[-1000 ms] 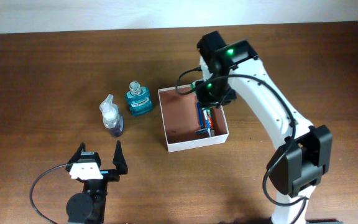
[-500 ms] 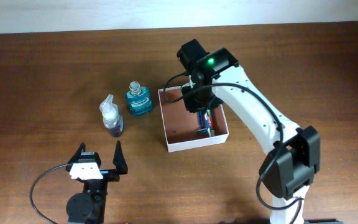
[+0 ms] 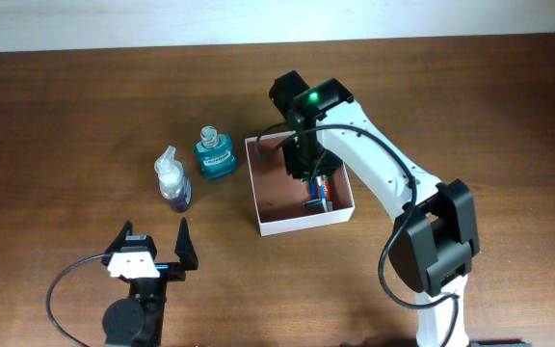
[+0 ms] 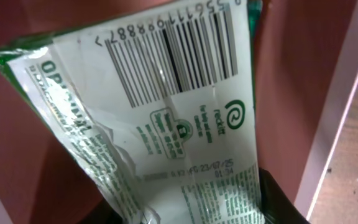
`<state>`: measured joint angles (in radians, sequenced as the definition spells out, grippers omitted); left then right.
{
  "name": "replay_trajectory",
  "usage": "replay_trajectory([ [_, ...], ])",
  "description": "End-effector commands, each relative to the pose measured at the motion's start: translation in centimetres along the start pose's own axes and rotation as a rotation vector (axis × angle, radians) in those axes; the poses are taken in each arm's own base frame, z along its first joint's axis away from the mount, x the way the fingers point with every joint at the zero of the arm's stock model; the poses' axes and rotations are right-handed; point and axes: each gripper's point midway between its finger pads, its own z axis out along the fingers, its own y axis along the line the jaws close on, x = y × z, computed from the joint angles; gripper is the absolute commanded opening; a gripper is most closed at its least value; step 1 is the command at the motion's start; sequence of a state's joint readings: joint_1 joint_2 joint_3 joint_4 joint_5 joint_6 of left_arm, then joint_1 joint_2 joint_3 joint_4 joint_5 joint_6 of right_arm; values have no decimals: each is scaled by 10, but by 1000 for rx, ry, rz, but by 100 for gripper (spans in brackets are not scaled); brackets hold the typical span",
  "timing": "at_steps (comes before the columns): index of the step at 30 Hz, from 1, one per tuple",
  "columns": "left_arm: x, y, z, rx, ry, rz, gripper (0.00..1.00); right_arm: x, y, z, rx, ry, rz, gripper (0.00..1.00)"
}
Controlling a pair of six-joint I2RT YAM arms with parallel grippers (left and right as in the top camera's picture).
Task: Pack container
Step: 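Lower the Dettol packet into the box and open the right gripper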
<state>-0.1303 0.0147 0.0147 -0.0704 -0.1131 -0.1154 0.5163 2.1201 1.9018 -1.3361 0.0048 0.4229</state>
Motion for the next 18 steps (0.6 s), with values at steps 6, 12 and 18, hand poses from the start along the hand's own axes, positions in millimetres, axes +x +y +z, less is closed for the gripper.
replay_trajectory([
  [6,0,4,0,-19,-7,15,99,3,-16,12,76,19,50,10],
  [12,0,4,0,-19,-7,15,99,9,-19,27,88,41,64,10],
  [18,0,4,0,-19,-7,15,99,9,-25,34,90,43,99,10],
])
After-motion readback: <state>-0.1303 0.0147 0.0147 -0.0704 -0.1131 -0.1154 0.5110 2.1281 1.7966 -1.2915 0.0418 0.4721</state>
